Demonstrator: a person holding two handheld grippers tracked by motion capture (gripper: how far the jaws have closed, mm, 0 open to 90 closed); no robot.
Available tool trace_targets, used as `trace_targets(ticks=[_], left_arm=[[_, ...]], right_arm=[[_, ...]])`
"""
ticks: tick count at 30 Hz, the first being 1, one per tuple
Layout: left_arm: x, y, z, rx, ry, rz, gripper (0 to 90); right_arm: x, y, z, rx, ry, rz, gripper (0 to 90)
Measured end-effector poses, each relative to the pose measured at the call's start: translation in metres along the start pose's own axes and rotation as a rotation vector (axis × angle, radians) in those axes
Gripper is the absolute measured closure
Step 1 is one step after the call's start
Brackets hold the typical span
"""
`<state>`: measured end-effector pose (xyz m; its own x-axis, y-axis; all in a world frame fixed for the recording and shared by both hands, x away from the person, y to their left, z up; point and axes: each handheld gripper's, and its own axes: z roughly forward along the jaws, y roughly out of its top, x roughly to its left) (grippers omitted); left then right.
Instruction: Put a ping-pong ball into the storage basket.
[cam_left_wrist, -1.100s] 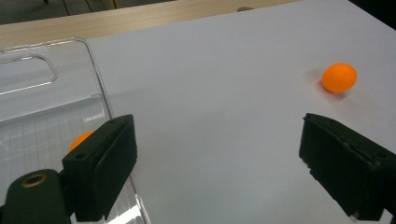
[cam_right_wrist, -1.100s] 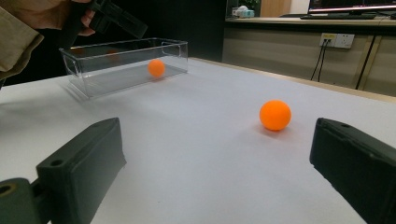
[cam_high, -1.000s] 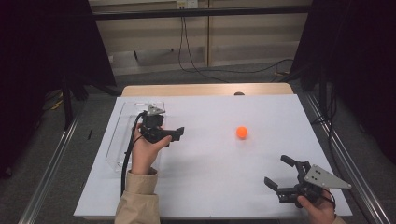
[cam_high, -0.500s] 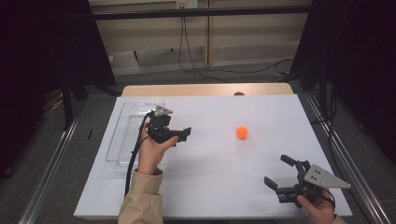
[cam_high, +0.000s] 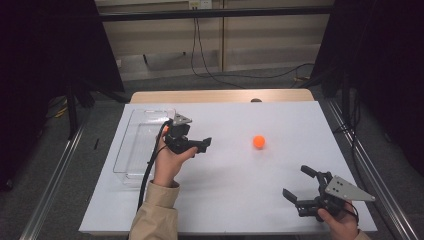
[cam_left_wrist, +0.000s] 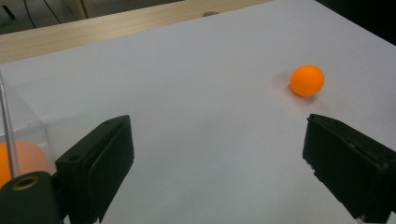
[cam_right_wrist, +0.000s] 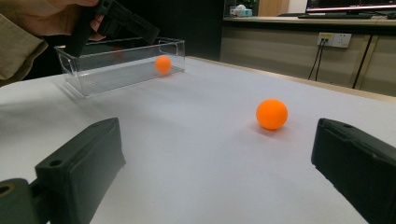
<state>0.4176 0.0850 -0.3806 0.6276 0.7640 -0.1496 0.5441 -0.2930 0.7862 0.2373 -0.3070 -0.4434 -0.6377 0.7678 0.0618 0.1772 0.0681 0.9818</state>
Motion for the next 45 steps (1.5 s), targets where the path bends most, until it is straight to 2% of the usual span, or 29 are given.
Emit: trace_targets(ticks=[8,12,21,23,25,27,32,37,45], left_arm=[[-0.004,-0.002,0.006,0.009,-0.005,0.003,8.0],[-0.007,-0.003,0.009,0.018,-0.027,0.013,6.6],[-0.014,-0.003,0.015,0.003,-0.062,0.044,5.4],[-0.016,-0.003,0.017,0.005,-0.063,0.036,5.5],[-0.016,-0.004,0.018,0.012,-0.07,0.047,5.5],[-0.017,-0.005,0.02,0.011,-0.077,0.037,5.5],[-0.019,-0.005,0.022,0.009,-0.075,0.045,5.4],[-0.021,-0.005,0.026,0.005,-0.098,0.026,5.1],[-0.025,-0.007,0.032,0.008,-0.12,0.039,4.0]], right_arm=[[-0.001,0.0,0.0,0.001,0.001,-0.002,1.9],[0.0,0.0,0.001,-0.002,0.003,0.0,1.9],[0.0,0.0,0.002,0.001,0.006,0.0,2.0],[0.0,0.0,0.002,0.0,0.006,0.001,2.0],[0.0,0.0,0.002,0.0,0.007,0.0,2.0],[0.0,0.001,0.003,0.001,0.008,0.002,2.0],[0.0,0.001,0.003,0.0,0.009,0.002,2.0],[-0.001,0.0,0.002,0.0,0.006,0.0,2.0],[0.0,0.0,0.003,0.002,0.015,-0.002,2.0]])
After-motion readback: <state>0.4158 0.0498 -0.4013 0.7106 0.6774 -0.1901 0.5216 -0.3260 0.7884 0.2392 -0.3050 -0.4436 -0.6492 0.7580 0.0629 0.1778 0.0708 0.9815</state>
